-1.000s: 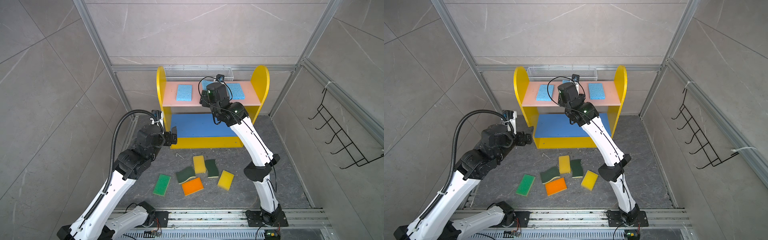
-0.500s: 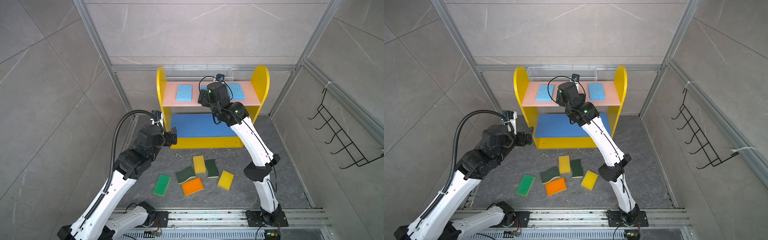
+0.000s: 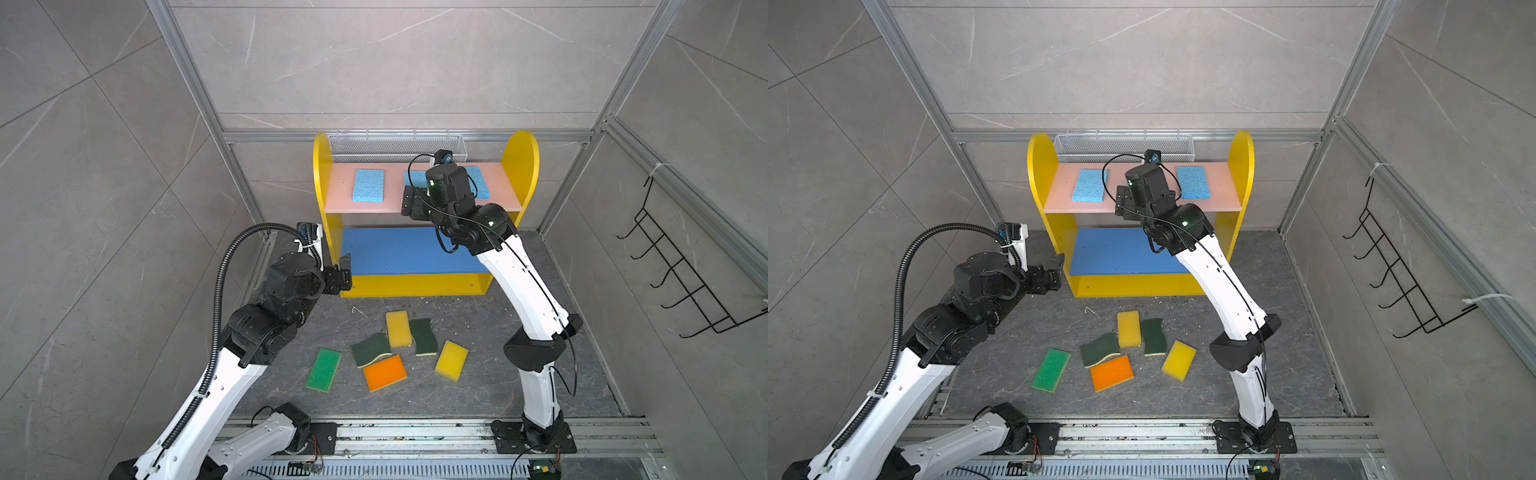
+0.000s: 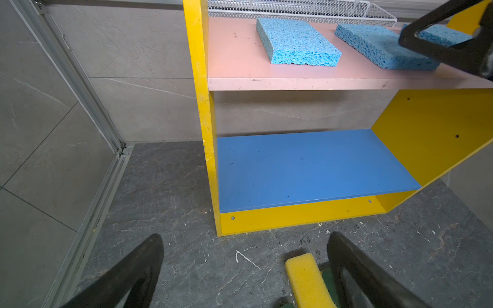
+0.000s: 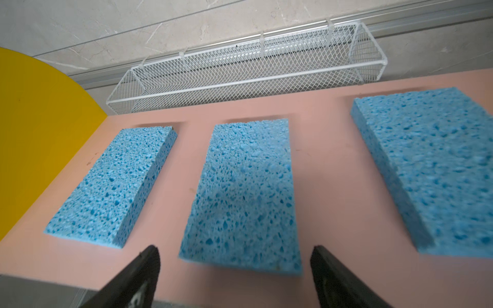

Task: Place and organize the cleaning sponges onto the shelf
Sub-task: 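Lower the sponge onto the pink shelf between the others and open the right gripper, then hold the open right gripper above the three placed light-blue sponges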

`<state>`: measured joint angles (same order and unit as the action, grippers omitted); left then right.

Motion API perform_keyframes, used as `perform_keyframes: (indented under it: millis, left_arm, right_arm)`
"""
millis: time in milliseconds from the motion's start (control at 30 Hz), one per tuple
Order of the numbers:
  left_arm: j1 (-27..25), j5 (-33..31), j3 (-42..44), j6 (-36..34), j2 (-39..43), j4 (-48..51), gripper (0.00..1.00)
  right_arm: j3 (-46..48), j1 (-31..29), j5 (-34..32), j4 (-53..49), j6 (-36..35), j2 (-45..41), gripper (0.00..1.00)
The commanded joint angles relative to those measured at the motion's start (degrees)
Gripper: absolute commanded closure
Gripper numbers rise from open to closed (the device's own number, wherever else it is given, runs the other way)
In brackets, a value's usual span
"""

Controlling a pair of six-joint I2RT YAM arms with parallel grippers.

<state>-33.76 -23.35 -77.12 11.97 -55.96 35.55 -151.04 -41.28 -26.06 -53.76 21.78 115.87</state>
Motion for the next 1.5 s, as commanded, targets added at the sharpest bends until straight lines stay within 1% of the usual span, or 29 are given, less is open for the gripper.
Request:
perform_keyframes:
  millis: [0, 100, 167, 200, 267, 333, 400, 533, 667, 967, 1167, 1467]
  left_arm:
    - [0.18, 1.11, -0.38, 1.34, 1.25, -0.47, 0.03]
    - [0.19, 1.55, -0.38, 1.72, 1.38, -0.38, 0.03]
    - [0.19, 1.78, -0.44, 1.86, 1.27, -0.34, 0.03]
    - [0.2, 1.91, -0.48, 1.94, 1.25, -0.32, 0.03]
    - [0.18, 2.08, -0.45, 2.05, 1.25, -0.48, 0.03]
    - [0.19, 2.08, -0.48, 2.04, 1.21, -0.49, 0.03]
    - [0.19, 1.95, -0.49, 2.07, 0.92, -0.5, 0.03]
    - [0.24, 1.99, -0.55, 1.78, 0.21, -0.85, 0.03]
    - [0.18, 2.08, -0.66, 1.72, -0.51, -1.16, 0.03]
    - [0.2, 1.48, -0.22, 1.65, -1.26, -1.71, 0.03]
    - [0.18, 1.3, 0.04, 1.63, -1.56, -1.97, 0.03]
    - [0.21, 1.29, 0.56, 1.98, -1.88, -2.23, 0.03]
  right_arm:
    - [4.0, -0.41, 0.21, 0.73, -3.0, -4.75, 0.09]
    - [5.03, -0.46, -0.96, 0.5, -4.3, -5.89, 0.09]
    - [5.25, -0.4, -1.34, 0.58, -5.32, -6.0, 0.12]
    - [4.99, -0.47, -1.63, 0.39, -5.84, -5.85, 0.14]
    - [4.11, -0.34, -1.84, -0.17, -6.66, -5.17, 0.24]
    - [3.22, -0.37, -1.77, -1.09, -7.18, -4.32, 0.29]
    - [2.51, -0.21, -1.53, -2.1, -7.43, -3.49, 0.33]
    - [2.51, 0.1, -1.14, -2.76, -7.63, -2.78, 0.36]
    - [2.47, 0.46, -1.06, -3.44, -7.61, -2.59, 0.44]
    - [2.57, 2.42, 0.67, -3.46, -7.06, -2.41, 0.49]
    - [3.07, 2.45, 3.02, -4.6, -6.8, -2.71, 0.52]
    - [7.55, 2.56, 4.88, -3.53, -7.13, -6.06, 0.55]
